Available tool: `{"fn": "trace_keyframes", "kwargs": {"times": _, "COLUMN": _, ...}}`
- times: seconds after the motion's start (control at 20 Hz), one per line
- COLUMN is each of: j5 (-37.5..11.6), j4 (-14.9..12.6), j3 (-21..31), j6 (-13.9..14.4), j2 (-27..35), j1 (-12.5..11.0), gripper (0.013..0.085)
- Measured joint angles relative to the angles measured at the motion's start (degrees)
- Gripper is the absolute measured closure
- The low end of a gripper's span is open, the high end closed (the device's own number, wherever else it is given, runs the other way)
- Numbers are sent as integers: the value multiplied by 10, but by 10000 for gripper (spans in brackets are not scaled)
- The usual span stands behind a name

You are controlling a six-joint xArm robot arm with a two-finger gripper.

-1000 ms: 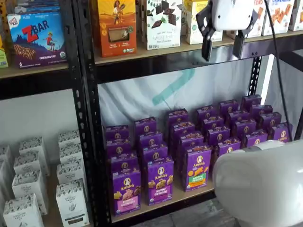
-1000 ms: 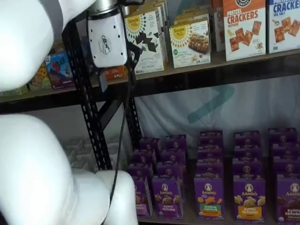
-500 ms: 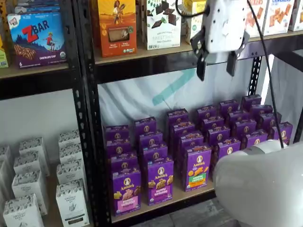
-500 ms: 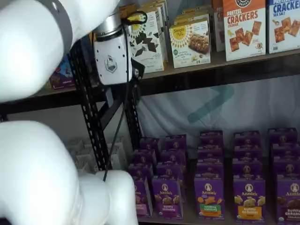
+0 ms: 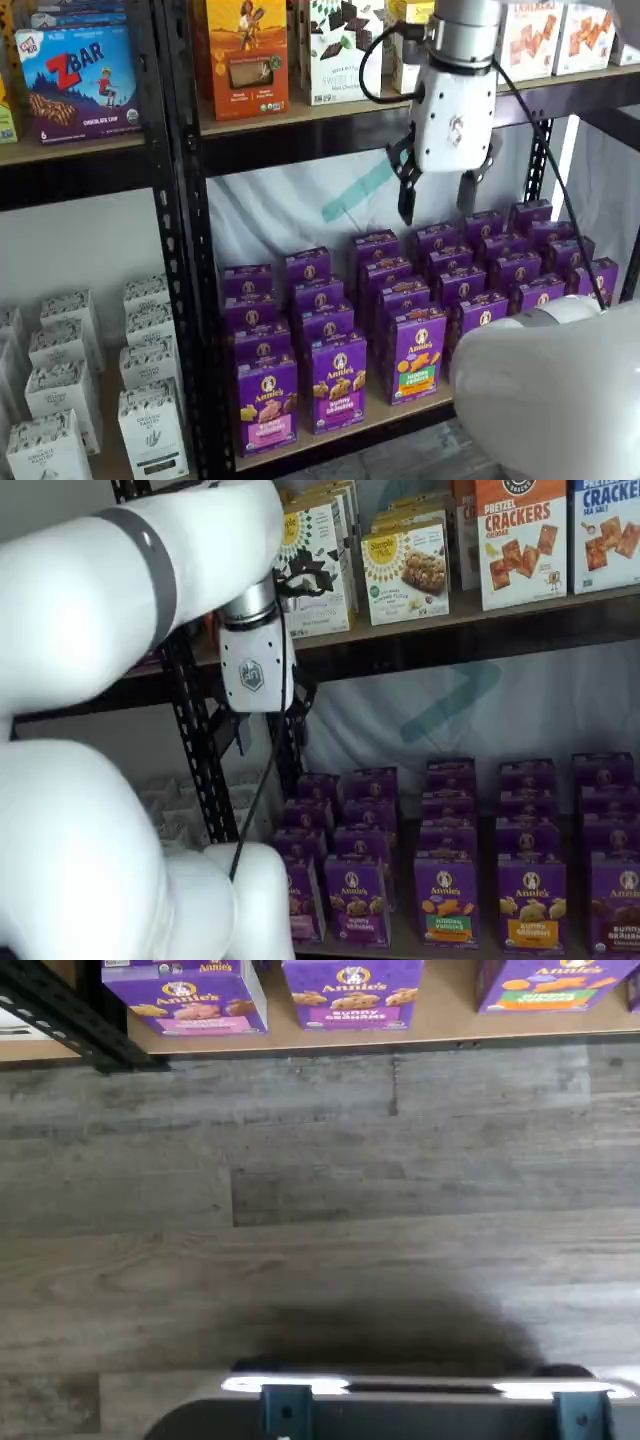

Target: Pick up the purple box with a pink patch in the middle, on the bottom shelf, the first box from the left

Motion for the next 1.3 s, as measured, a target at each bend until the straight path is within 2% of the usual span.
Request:
{"fn": "trace_keyframes", "kwargs": {"times": 0.45, "j5": -127, "j4": -2, "j3": 95, "j6": 1, "j2": 29, "j1": 9, "gripper": 130}}
{"fn": "trace_keyframes", "kwargs": {"times": 0.6, "j5": -173, "j4": -18, "j3": 122, "j6": 14, "j2": 46, "j1": 18, "gripper": 130}}
{"fn": "trace_keyframes", "kwargs": {"times": 0.75, "j5": -244, "j4": -22, "j3": 158, "j6": 19, "j2": 58, "j1": 24, "gripper": 130}}
{"fn": "trace_keyframes", "kwargs": {"times": 0.95, "j5": -308, "j4": -26, "j3": 179, "j6": 30, "j2": 109, "j1": 36, "gripper": 130}}
{"fn": "trace_keyframes", "kwargs": {"times": 1.05, "j5": -325, "j4": -15, "j3": 180, "j6": 25, "j2": 137, "j1": 37, "gripper": 130}}
{"fn": "trace_keyframes", "kwargs": {"times": 1.2, "j5": -357, "j4": -15, "j3": 184, "j6": 25, "j2": 176, "j1": 39, "gripper": 130}}
{"fn": "trace_keyframes", "kwargs": {"times": 1.3, "j5": -380, "j4": 19, "j3": 185, "j6": -5, "j2": 206, "j1": 30, "gripper": 130}}
